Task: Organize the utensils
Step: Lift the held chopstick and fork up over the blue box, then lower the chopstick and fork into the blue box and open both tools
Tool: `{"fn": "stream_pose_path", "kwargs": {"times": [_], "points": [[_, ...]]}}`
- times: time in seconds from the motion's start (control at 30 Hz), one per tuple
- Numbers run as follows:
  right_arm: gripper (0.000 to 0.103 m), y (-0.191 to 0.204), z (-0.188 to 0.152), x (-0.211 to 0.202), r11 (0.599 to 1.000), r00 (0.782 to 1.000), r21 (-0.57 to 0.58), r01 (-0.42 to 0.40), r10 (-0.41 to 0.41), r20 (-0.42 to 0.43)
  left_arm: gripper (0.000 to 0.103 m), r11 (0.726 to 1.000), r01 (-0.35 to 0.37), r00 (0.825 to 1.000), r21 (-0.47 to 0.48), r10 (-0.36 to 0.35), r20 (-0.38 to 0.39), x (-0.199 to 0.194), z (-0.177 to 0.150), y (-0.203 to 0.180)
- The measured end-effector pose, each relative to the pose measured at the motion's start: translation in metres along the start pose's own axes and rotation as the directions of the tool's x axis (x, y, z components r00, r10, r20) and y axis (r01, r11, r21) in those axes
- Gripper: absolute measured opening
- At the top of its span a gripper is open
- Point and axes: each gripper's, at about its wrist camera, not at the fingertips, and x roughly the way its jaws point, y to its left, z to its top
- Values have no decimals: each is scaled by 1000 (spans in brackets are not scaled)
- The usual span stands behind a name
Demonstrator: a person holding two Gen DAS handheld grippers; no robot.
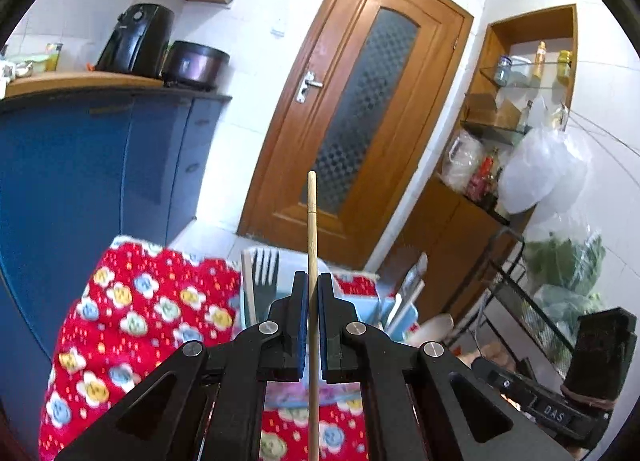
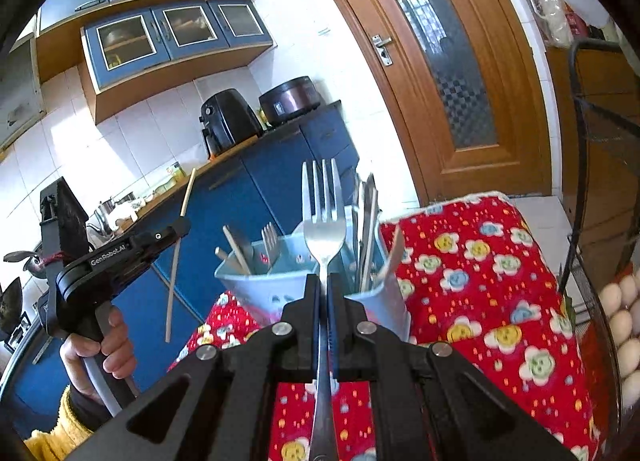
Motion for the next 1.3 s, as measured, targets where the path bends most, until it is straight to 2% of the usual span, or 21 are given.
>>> {"fn": "stream_pose_path", "kwargs": {"times": [0.27, 0.63, 0.9, 1.3], "points": [[5, -2, 26, 24, 1000, 999, -23, 17, -16, 41, 4, 999, -23, 999, 36, 21, 48, 24, 20, -1], [5, -1, 50, 52, 998, 991, -46, 46, -40, 126, 4, 996, -46, 983, 81, 31, 182, 51, 40, -11], [5, 1, 53, 75, 994, 985, -80, 68, -54, 167, 4, 988, -99, 968, 122, 67, 241, 68, 29, -14], [5, 8, 38, 97, 973, 960, -158, 166, -123, 250, 4, 982, -123, 968, 145, 86, 236, 80, 6, -6]]}}
